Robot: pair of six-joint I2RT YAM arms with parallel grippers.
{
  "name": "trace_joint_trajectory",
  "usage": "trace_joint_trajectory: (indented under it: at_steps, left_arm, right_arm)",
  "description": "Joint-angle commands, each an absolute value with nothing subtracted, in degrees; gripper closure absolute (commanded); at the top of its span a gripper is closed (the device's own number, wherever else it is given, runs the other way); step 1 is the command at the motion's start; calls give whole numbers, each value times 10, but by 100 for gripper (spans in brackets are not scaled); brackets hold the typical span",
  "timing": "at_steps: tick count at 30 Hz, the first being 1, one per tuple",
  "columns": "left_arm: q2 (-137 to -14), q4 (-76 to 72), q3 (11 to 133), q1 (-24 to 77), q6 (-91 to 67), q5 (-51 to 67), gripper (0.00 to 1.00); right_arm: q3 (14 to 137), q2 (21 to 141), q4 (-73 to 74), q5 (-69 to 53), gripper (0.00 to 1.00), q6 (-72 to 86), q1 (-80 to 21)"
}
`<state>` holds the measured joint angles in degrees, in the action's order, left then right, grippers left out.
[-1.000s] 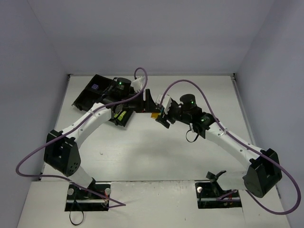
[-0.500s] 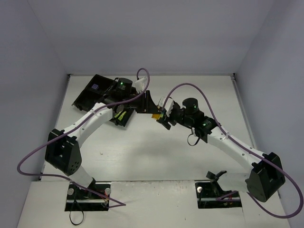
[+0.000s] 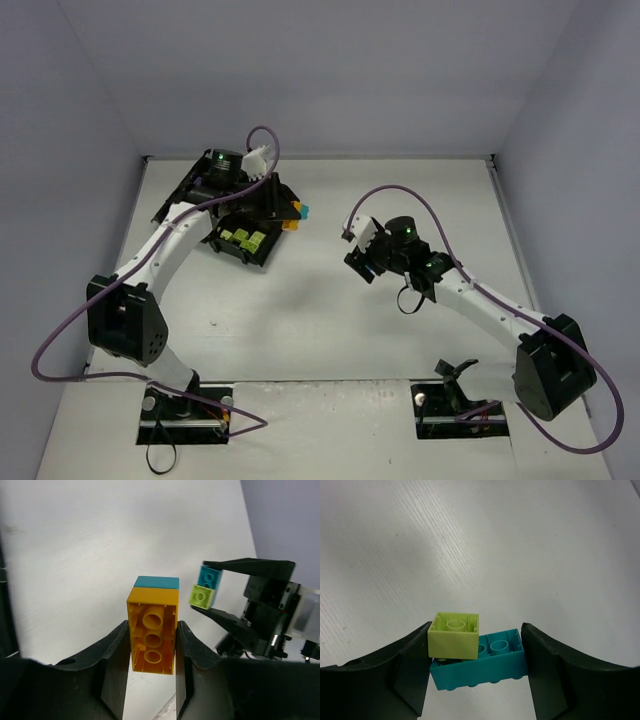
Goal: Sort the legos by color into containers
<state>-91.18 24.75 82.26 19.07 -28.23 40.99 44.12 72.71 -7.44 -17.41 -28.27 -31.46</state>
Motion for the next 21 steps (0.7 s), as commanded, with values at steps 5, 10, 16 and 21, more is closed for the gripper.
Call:
trace_joint_trajectory:
  at_steps: [5,10,16,21]
  left_arm:
    - [-911,264,854,156,-236,425,100]
    - [-899,250,828,156,-240,439,100]
    - [-885,233,795,156,-237,456,100]
    - [-881,218,779,156,-241,471,100]
  right_arm:
    - [457,716,-112,-183,100,-271,-315]
    - [486,773,-95,-176,100,-246,-316]
    - [544,879,-46,-145,93,-188,-320]
    - [576,956,-30,-123,85,-156,-323]
